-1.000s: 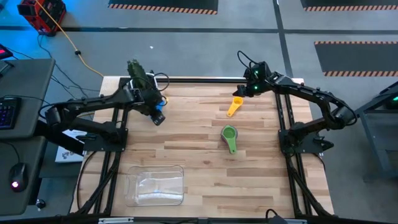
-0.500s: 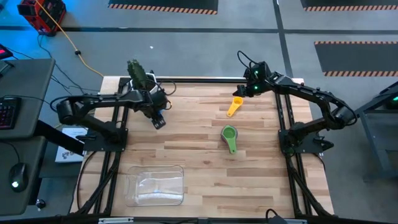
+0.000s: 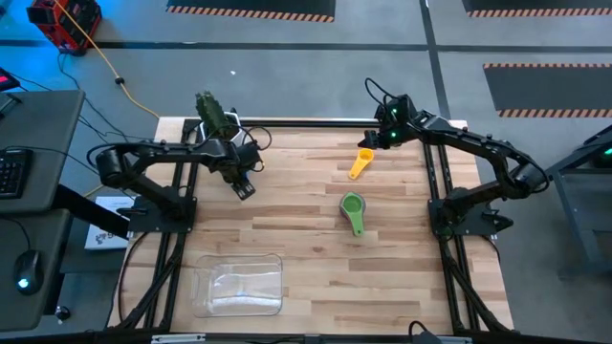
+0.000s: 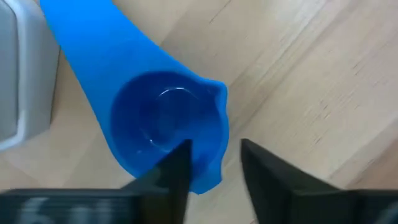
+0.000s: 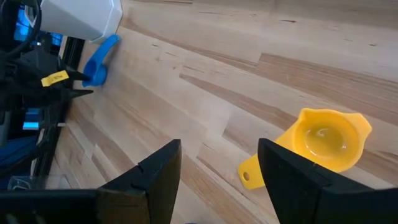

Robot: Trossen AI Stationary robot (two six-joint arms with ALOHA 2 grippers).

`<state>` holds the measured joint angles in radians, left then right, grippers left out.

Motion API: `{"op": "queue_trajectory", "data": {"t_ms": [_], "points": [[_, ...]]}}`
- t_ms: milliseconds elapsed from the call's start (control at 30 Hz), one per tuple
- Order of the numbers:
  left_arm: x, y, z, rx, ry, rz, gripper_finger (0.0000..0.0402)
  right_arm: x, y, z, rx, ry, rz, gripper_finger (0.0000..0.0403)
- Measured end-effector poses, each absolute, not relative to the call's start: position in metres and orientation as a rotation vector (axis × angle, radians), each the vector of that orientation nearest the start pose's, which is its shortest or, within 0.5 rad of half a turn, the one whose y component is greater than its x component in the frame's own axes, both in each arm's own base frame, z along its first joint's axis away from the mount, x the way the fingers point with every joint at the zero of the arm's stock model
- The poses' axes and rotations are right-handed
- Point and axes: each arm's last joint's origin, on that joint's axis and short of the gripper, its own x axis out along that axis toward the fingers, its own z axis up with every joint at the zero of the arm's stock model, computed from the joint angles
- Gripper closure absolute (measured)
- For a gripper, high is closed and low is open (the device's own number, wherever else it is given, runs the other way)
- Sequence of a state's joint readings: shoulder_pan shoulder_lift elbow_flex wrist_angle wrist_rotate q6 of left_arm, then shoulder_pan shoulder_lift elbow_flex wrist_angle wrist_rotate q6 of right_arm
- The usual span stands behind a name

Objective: Nest measuring cups in basket
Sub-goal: Stack the blue measuring cup on top of the green measuring cup

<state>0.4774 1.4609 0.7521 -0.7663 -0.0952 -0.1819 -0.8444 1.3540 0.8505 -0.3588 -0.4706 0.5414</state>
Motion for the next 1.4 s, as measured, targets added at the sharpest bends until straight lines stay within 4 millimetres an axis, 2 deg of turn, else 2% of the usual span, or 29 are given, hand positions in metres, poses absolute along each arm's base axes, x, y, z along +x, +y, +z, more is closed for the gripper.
{"op": "queue_trajectory", "data": {"t_ms": [100, 167, 267, 433, 633, 800, 900, 1000, 1133, 1233, 1400], "points": [[0.200, 0.104, 0.156, -0.475, 1.415, 0.562, 0.0362, 0.188, -0.191, 0.225, 1.046, 0.589, -0.535, 0.0198], [0.202, 0.102, 0.158, -0.524, 1.393, 0.533, 0.0387, 0.188, -0.191, 0.225, 1.061, 0.587, -0.513, 0.0198], [0.205, 0.094, 0.161, -0.558, 1.400, 0.491, 0.0383, 0.188, -0.189, 0.226, 1.078, 0.584, -0.469, 0.0198], [0.223, 0.077, 0.185, -0.488, 1.375, 0.375, 0.0396, 0.185, -0.185, 0.238, 1.052, 0.544, -0.444, 0.0198], [0.259, 0.064, 0.238, -0.284, 1.211, 0.215, 0.0398, 0.176, -0.175, 0.262, 0.992, 0.446, -0.425, 0.0198], [0.286, 0.063, 0.287, -0.067, 1.035, 0.156, 0.0399, 0.167, -0.166, 0.279, 0.957, 0.382, -0.414, 0.0198], [0.308, 0.065, 0.304, 0.039, 0.987, 0.102, 0.0400, 0.163, -0.163, 0.284, 0.943, 0.362, -0.415, 0.0198], [0.334, 0.063, 0.309, 0.127, 0.977, 0.044, 0.0400, 0.158, -0.161, 0.284, 1.000, 0.366, -0.468, 0.0198], [0.366, 0.054, 0.311, 0.235, 0.955, -0.031, 0.0401, 0.150, -0.151, 0.276, 1.077, 0.493, -0.458, 0.0198], [0.382, 0.046, 0.312, 0.352, 0.936, -0.102, 0.0401, 0.145, -0.133, 0.262, 1.105, 0.716, -0.422, 0.0204], [0.393, 0.034, 0.310, 0.587, 0.890, -0.231, 0.0401, 0.143, -0.097, 0.227, 1.083, 1.039, -0.379, 0.0259]]}}
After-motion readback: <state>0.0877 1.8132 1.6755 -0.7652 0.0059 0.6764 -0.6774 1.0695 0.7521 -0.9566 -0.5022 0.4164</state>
